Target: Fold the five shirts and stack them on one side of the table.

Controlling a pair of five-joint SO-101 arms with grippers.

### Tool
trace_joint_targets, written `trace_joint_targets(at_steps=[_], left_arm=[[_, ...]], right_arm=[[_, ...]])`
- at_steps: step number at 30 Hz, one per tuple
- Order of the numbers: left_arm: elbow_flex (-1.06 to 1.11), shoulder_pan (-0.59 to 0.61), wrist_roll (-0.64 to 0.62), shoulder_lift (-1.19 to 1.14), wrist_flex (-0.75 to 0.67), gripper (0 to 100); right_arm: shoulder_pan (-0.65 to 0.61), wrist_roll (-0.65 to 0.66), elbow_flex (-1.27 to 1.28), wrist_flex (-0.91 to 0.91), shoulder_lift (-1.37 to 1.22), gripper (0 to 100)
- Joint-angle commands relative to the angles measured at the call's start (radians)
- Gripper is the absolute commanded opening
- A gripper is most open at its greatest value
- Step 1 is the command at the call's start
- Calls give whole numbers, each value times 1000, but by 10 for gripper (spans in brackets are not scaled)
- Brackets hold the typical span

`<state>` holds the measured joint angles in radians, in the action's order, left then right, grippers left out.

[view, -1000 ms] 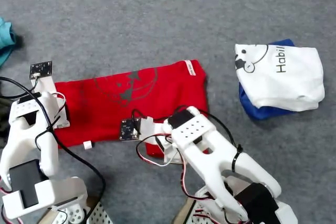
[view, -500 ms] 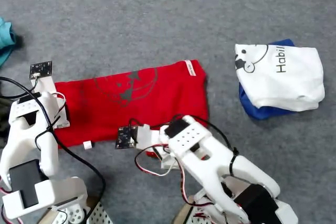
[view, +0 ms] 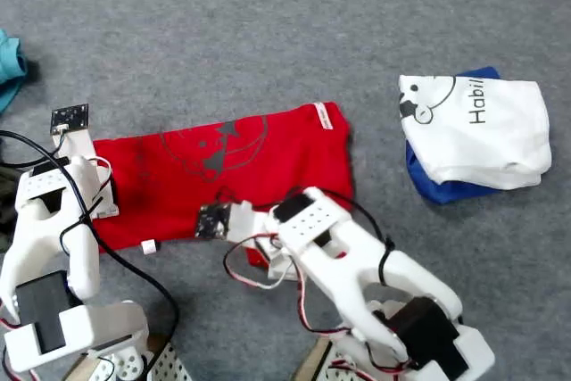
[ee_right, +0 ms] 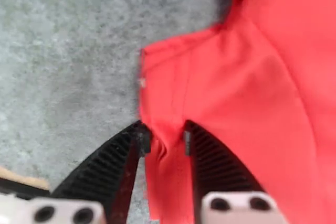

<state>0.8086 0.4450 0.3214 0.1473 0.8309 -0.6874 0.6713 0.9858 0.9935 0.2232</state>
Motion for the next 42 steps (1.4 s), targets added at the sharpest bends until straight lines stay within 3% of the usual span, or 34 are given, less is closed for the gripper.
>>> trace_joint_targets(at_steps=[1,10,28,36,42], left_arm=[[-5,-9,2,27,-25,19],[-5,-11,2,27,-25,19],[-5,-11,3,27,-26,19],[-5,-11,3,27,-26,19],[-5,-11,3,27,-26,19]], right_arm=[[65,-14,-7,3,-42,0],[104,-9,-231,146,-105,2],[202,140,-1211,692,-588,2],[189,230,-1563,786,-811,2],[189,390,-1687,787,-934,2]])
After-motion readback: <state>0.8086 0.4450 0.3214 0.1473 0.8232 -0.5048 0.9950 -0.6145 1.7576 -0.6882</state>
